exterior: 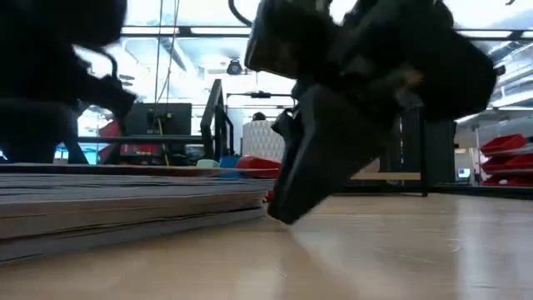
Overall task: Stock shelves
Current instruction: Adjust all the stacked books, then remove the green stapler from under the left of the shelf
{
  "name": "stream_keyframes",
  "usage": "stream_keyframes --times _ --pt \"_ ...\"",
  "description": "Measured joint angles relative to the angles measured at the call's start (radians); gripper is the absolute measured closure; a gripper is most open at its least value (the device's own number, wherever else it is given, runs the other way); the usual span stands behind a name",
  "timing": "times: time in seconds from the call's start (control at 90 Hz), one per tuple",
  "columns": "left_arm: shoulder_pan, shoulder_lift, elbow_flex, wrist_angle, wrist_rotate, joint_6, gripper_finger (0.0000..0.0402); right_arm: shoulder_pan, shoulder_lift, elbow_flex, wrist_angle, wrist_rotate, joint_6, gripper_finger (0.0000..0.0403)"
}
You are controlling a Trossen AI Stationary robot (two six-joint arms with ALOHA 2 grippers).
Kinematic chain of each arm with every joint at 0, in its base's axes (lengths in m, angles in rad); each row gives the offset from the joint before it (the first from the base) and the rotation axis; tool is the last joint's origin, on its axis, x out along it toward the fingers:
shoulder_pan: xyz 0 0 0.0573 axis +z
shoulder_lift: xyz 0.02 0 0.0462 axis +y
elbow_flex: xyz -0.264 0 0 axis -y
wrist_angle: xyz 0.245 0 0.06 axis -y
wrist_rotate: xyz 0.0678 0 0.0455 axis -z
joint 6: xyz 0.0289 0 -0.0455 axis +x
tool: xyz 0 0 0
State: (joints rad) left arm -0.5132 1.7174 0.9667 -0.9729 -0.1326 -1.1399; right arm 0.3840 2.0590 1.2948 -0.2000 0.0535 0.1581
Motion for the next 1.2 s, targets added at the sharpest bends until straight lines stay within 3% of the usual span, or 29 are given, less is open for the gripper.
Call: stream_keyframes --times 0.122,0.933,1.067,1.2 --pt "0.003 -0.011 -0.024 0.075 0.034 0.032 0.0402 -0.029 -0.001 -0.013 0.033 -0.003 -0.002 0.0328" --pt "-0.019 -0.011 -0.018 0.101 0.079 -0.027 0.0402 -0.16 0.0 -0.026 0.161 -0.001 -0.138 0.0329" --pt "-0.022 -0.01 0.021 0.005 0.099 -0.044 0.0402 -0.155 -0.041 -0.027 0.089 0.0 -0.176 0.0328" --pt "-0.026 -0.01 0.109 -0.125 0.058 -0.044 0.0402 -0.123 -0.167 -0.027 -0.073 0.064 -0.172 0.0329"
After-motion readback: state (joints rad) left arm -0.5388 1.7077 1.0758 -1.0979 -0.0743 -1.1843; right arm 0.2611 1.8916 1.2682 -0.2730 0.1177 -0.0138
